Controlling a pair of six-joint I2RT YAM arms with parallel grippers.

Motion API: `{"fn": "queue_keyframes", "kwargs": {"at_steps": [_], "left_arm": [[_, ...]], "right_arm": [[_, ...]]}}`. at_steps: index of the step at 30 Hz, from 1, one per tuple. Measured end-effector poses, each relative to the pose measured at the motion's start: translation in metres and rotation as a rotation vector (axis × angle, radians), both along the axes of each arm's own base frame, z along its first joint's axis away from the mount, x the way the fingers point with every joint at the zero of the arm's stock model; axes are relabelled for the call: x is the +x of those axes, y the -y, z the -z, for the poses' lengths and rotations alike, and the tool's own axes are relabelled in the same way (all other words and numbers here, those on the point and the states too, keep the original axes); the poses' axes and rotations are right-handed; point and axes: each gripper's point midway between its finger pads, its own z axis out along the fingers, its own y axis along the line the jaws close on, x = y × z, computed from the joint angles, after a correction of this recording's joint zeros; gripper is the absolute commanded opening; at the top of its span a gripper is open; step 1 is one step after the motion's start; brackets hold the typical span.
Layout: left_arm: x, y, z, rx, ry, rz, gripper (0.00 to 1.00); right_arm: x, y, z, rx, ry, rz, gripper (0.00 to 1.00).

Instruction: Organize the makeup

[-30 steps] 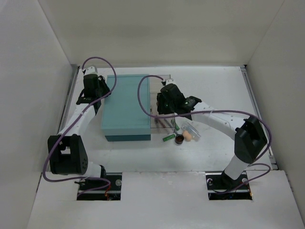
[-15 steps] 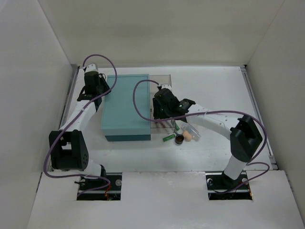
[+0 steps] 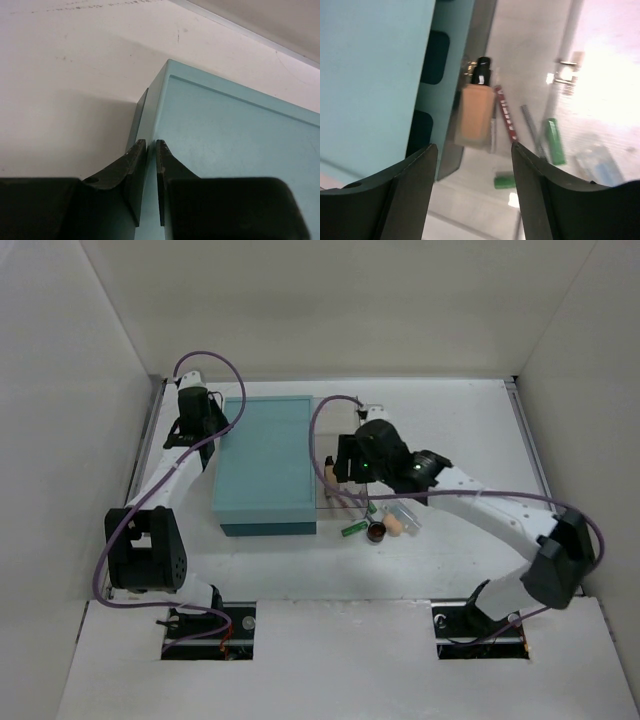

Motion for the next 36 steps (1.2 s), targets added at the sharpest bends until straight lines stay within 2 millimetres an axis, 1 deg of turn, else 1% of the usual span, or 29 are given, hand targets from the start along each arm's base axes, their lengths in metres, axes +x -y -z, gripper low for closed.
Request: {"fn": "queue_keyframes", "kwargs": {"at_steps": [3, 5, 6, 7, 9, 11, 13, 14, 16, 18, 21, 25, 30, 31, 33, 36], "left_arm": [[0.000, 0.000, 0.000, 0.000, 0.002, -0.001, 0.00], [0.001, 0.000, 0.000, 0.001, 0.004, -0.002, 0.00], [0.002, 0.000, 0.000, 0.002, 0.006, -0.002, 0.00], [0.002, 0.000, 0.000, 0.002, 0.007, -0.003, 0.00], [0.002, -0.001, 0.000, 0.005, 0.010, -0.002, 0.00], [0.002, -0.001, 0.000, 0.010, 0.016, 0.000, 0.00], [0.002, -0.001, 0.000, 0.016, 0.023, 0.002, 0.00], [0.002, -0.001, 0.000, 0.018, 0.025, 0.004, 0.00], [0.002, -0.001, 0.000, 0.022, 0.026, 0.006, 0.00], [0.002, -0.001, 0.000, 0.024, 0.026, 0.007, 0.00], [0.002, -0.001, 0.000, 0.026, 0.026, 0.008, 0.00], [0.002, -0.001, 0.000, 0.028, 0.028, 0.009, 0.00], [0.003, -0.001, 0.000, 0.029, 0.032, 0.010, 0.00], [0.003, -0.001, 0.000, 0.029, 0.033, 0.010, 0.00], [0.003, -0.001, 0.000, 0.028, 0.035, 0.010, 0.00], [0.002, -0.001, 0.000, 0.028, 0.040, 0.010, 0.00]], "right_arm": [[-0.006, 0.037, -0.031, 0.065, 0.063, 0.056, 0.72], [-0.008, 0.068, -0.039, 0.092, 0.089, 0.114, 0.74], [-0.009, 0.085, -0.038, 0.098, 0.094, 0.150, 0.75], [-0.009, 0.100, -0.035, 0.099, 0.094, 0.184, 0.75], [-0.011, 0.129, -0.014, 0.078, 0.067, 0.254, 0.76], [-0.016, 0.148, 0.015, 0.040, 0.016, 0.295, 0.76], [-0.024, 0.160, 0.049, -0.006, -0.052, 0.315, 0.76], [-0.030, 0.164, 0.066, -0.030, -0.088, 0.316, 0.78], [-0.041, 0.168, 0.092, -0.066, -0.149, 0.301, 0.80], [-0.048, 0.168, 0.107, -0.089, -0.185, 0.269, 0.81], [-0.047, 0.164, 0.115, -0.098, -0.179, 0.224, 0.81], [-0.036, 0.159, 0.121, -0.115, -0.157, 0.186, 0.82], [-0.029, 0.159, 0.145, -0.194, -0.185, 0.134, 0.81], [-0.029, 0.159, 0.150, -0.205, -0.198, 0.129, 0.78], [-0.028, 0.159, 0.157, -0.222, -0.212, 0.125, 0.68], [-0.024, 0.159, 0.159, -0.222, -0.205, 0.131, 0.43]]}}
